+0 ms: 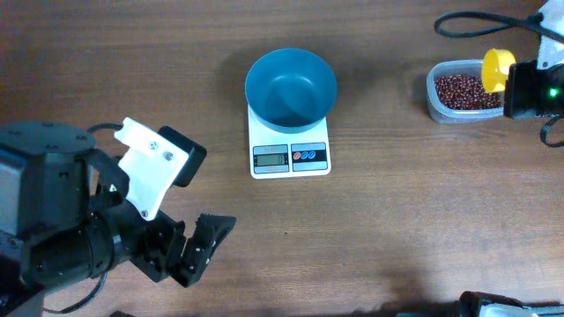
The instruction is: Scoop item into bowl and weigh 50g on scale
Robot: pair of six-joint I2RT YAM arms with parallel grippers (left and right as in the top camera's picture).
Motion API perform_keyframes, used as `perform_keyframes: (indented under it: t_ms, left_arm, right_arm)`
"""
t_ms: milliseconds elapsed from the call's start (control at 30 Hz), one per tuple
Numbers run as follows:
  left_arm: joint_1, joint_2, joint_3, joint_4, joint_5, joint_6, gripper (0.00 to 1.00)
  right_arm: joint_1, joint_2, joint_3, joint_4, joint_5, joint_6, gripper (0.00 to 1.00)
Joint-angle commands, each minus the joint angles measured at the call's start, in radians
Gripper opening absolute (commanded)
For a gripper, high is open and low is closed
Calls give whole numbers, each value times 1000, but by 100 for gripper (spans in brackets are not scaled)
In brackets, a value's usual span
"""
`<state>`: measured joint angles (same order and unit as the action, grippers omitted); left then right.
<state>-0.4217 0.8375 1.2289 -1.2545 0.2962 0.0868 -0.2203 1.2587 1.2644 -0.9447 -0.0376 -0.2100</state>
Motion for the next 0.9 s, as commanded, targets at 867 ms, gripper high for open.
perform_keyframes:
  t_ms: [867]
  left_arm:
    - [6,-1,20,-1,3,17,99]
  right_arm:
    - [-3,154,77,45,23,-40,4]
